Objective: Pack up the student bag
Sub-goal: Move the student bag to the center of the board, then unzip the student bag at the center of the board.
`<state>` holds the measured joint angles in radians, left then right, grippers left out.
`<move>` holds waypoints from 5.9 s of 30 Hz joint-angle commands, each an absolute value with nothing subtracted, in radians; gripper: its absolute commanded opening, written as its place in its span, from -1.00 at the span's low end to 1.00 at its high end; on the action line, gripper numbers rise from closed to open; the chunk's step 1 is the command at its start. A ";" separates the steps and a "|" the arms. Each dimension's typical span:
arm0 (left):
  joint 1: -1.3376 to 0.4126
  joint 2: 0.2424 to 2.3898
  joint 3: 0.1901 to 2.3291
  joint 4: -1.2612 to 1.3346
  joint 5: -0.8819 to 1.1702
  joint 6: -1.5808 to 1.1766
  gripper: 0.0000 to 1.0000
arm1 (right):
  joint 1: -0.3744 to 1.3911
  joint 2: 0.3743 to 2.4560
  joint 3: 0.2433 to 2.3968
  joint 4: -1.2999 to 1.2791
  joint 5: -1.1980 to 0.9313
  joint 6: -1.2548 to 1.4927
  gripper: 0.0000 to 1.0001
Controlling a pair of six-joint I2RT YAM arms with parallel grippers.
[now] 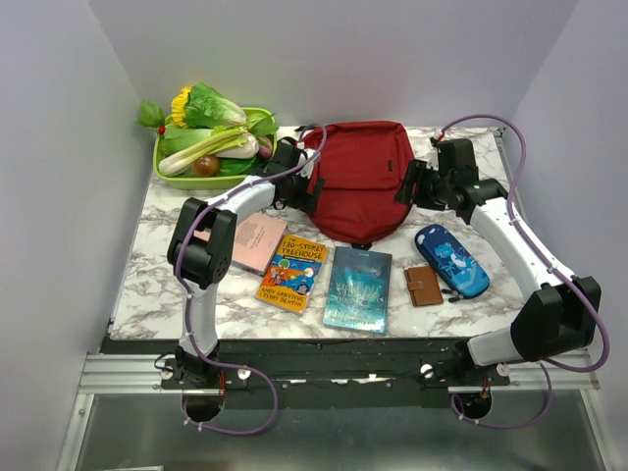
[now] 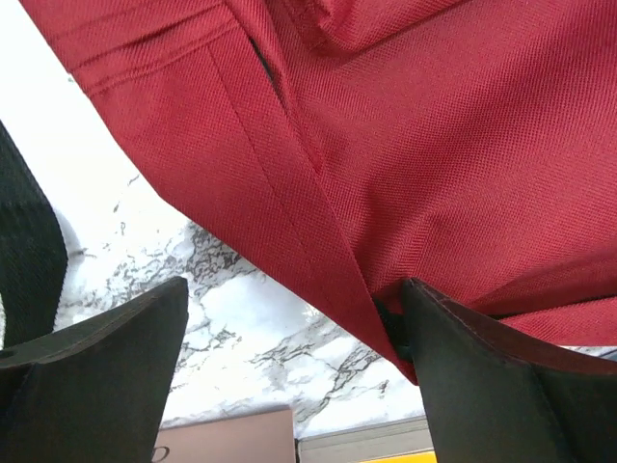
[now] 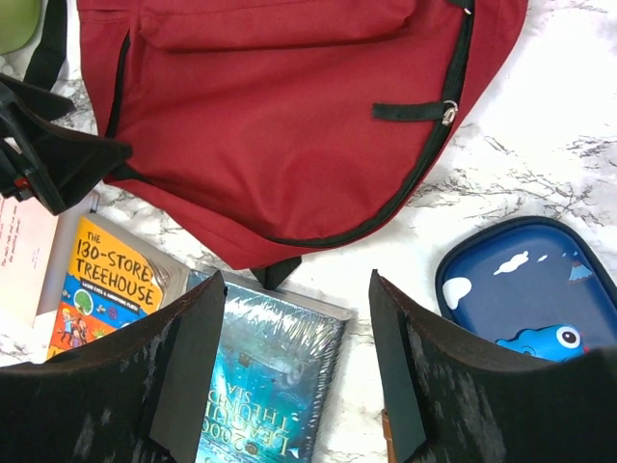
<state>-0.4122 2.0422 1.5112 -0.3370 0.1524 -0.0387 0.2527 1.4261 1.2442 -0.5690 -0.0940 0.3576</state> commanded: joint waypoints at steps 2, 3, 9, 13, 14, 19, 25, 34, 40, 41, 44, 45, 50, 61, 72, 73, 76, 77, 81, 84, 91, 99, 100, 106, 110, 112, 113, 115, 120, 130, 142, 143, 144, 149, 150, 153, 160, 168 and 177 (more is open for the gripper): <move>-0.416 2.042 1.503 -0.341 0.133 -0.103 0.69 | 0.244 1.410 1.250 -0.546 -0.094 0.350 0.36; -0.416 2.045 1.494 -0.331 0.171 -0.115 0.57 | 0.242 1.408 1.250 -0.548 -0.094 0.351 0.34; -0.405 2.037 1.477 -0.198 0.354 -0.179 -0.39 | 0.235 1.396 1.239 -0.543 -0.083 0.350 0.27; -0.390 2.034 1.538 -0.160 0.425 -0.209 -1.00 | 0.230 1.393 1.230 -0.532 -0.087 0.351 0.22; -0.384 2.028 1.554 -0.158 0.436 -0.210 -1.00 | 0.230 1.393 1.229 -0.526 -0.086 0.351 0.20; -0.356 1.999 1.675 -0.156 0.535 -0.244 -1.00 | 0.221 1.394 1.212 -0.512 -0.078 0.348 0.15; -0.331 1.901 1.729 -0.160 0.661 -0.310 -1.00 | 0.204 1.396 1.192 -0.488 -0.072 0.347 0.12; -0.258 1.674 1.577 -0.334 0.748 -0.227 -1.00 | 0.167 1.422 1.169 -0.462 -0.069 0.336 0.11; -0.244 1.551 1.422 -0.573 0.790 0.027 -0.63 | 0.164 1.453 1.157 -0.443 -0.092 0.339 0.11; -0.244 1.539 1.404 -0.618 0.790 0.059 -0.47 | 0.164 1.462 1.155 -0.439 -0.098 0.339 0.11; -0.248 1.552 1.371 -0.696 0.770 0.182 -0.08 | 0.166 1.482 1.158 -0.427 -0.138 0.338 0.11; -0.256 1.561 1.384 -0.712 0.764 0.213 0.00 | 0.166 1.495 1.160 -0.423 -0.152 0.339 0.11; -0.261 1.656 1.503 -0.799 0.764 0.354 0.39 | 0.189 1.557 1.178 -0.406 -0.209 0.336 0.20; -0.285 1.712 1.654 -0.777 0.762 0.417 0.98 | 0.259 1.683 1.144 -0.318 -0.205 0.313 0.32; -0.310 1.807 1.712 -0.537 0.701 0.236 0.97 | 0.284 1.804 1.118 -0.264 -0.207 0.299 0.15; -0.311 1.807 1.700 -0.526 0.701 0.230 0.97 | 0.284 1.807 1.117 -0.261 -0.218 0.302 0.11; -0.316 1.827 1.689 -0.494 0.684 0.206 0.97 | 0.287 1.795 1.114 -0.255 -0.242 0.302 -0.32; -0.325 1.836 1.693 -0.483 0.680 0.201 0.97 | 0.290 1.767 1.111 -0.255 -0.245 0.301 -0.48; -0.356 1.906 1.721 -0.422 0.673 0.163 0.96 | 0.299 1.648 1.057 -0.267 -0.252 0.287 -0.99; -0.388 1.959 1.764 -0.368 0.689 0.144 0.96 | 0.305 1.538 0.982 -0.281 -0.255 0.272 -0.99; -0.446 2.032 1.733 -0.175 0.689 0.003 0.70 | 0.310 1.399 0.858 -0.340 -0.242 0.238 -0.99; -0.489 2.114 1.720 -0.049 0.827 -0.176 0.97 | 0.310 1.404 0.815 -0.362 -0.264 0.232 -0.99; -0.495 2.120 1.717 -0.049 0.859 -0.179 0.97 | 0.310 1.401 0.804 -0.359 -0.264 0.230 -0.99; -0.546 2.163 1.700 -0.040 0.845 -0.207 0.97 | 0.313 1.405 0.796 -0.331 -0.282 0.226 -0.99; -0.577 2.186 1.718 -0.024 0.808 -0.219 0.83 | 0.314 1.402 0.784 -0.296 -0.305 0.235 -0.99; -0.589 2.198 1.723 -0.023 0.792 -0.212 0.79 | 0.318 1.401 0.775 -0.285 -0.317 0.239 -0.99; -0.600 2.203 1.721 -0.014 0.778 -0.215 0.78 | 0.321 1.401 0.770 -0.276 -0.327 0.241 -0.99; -0.604 2.218 1.718 -0.005 0.730 -0.225 0.72 | 0.324 1.396 0.762 -0.268 -0.336 0.245 -0.99; -0.615 2.253 1.736 -0.021 0.667 -0.216 0.58 | 0.330 1.387 0.749 -0.249 -0.359 0.259 -0.99; -0.617 2.283 1.732 -0.005 0.587 -0.204 0.35 | 0.342 1.384 0.755 -0.239 -0.379 0.264 -0.99; -0.618 2.270 1.671 0.029 0.713 -0.238 0.23 | 0.347 1.397 0.772 -0.222 -0.402 0.267 -0.99; -0.618 2.267 1.666 0.029 0.709 -0.233 0.23 | 0.347 1.399 0.775 -0.224 -0.402 0.267 -0.99; -0.618 2.269 1.661 0.031 0.706 -0.230 0.23 | 0.348 1.397 0.776 -0.224 -0.403 0.265 -0.99; -0.618 2.269 1.652 0.061 0.692 -0.230 0.16 | 0.353 1.393 0.773 -0.222 -0.406 0.265 -0.99; -0.618 2.270 1.651 0.064 0.686 -0.230 0.13 | 0.354 1.390 0.770 -0.222 -0.408 0.265 -0.99; -0.620 2.270 1.646 0.092 0.687 -0.251 -0.05 | 0.357 1.390 0.770 -0.219 -0.417 0.264 -0.99; -0.632 2.267 1.657 0.164 0.793 -0.382 -0.06 | 0.359 1.393 0.759 -0.201 -0.426 0.264 -0.99; -0.632 2.264 1.643 0.098 0.763 -0.308 -0.08 | 0.360 1.373 0.750 -0.201 -0.410 0.259 -0.99; -0.637 2.266 1.646 0.098 0.663 -0.240 0.14 | 0.360 1.362 0.741 -0.204 -0.410 0.259 -0.99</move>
<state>-0.6285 2.2635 1.6520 0.1040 0.7212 -0.2970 0.3462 1.3861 0.7494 -0.2241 -0.3679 0.2607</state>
